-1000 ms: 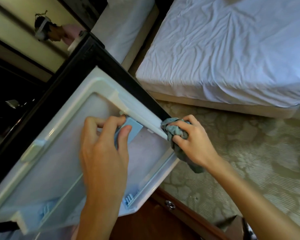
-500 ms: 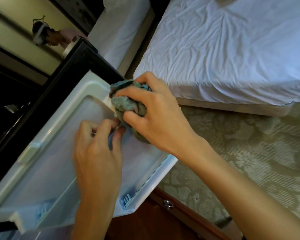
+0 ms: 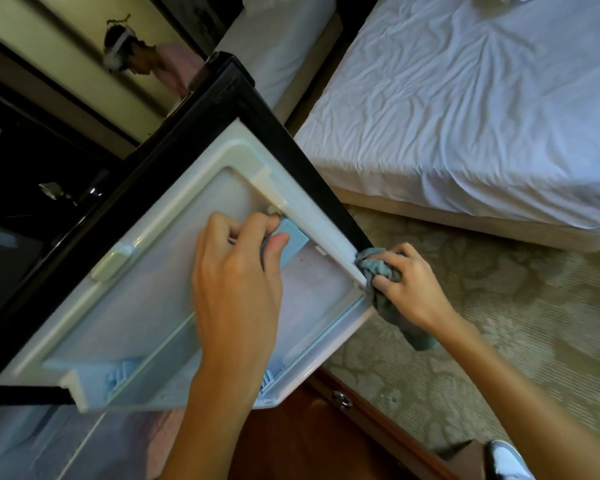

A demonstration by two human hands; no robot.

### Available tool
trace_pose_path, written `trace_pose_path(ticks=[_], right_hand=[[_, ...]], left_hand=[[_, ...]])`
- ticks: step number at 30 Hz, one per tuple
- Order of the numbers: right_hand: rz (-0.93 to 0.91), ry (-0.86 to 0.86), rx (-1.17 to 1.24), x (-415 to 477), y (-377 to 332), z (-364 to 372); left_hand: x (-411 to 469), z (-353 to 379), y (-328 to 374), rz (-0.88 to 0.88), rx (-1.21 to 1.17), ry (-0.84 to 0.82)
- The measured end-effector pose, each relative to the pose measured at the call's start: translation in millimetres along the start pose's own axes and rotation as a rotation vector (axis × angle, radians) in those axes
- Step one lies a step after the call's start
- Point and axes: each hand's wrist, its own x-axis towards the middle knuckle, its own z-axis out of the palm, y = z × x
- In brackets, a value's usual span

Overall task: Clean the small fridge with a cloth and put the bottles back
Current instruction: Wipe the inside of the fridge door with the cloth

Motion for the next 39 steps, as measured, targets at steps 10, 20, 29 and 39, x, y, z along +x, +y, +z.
trace_pose_path(ticks=[10, 20, 29, 39], right_hand=[[-0.4, 0.176, 0.091, 1, -125, -42], [-0.283, 0.243, 0.215, -16, -37, -1], [0.363, -0.247, -0.074, -28, 125, 35], [-0.102, 0.217, 0.109, -11, -44, -31]], left_hand=[[-5, -1, -2, 0.032, -0.018, 0.01], [-8, -6, 0, 0.017, -0.05, -0.015], [-5, -16, 2, 0.037, -0.07, -0.09], [-4, -13, 2, -0.007, -0.109, -0.066]])
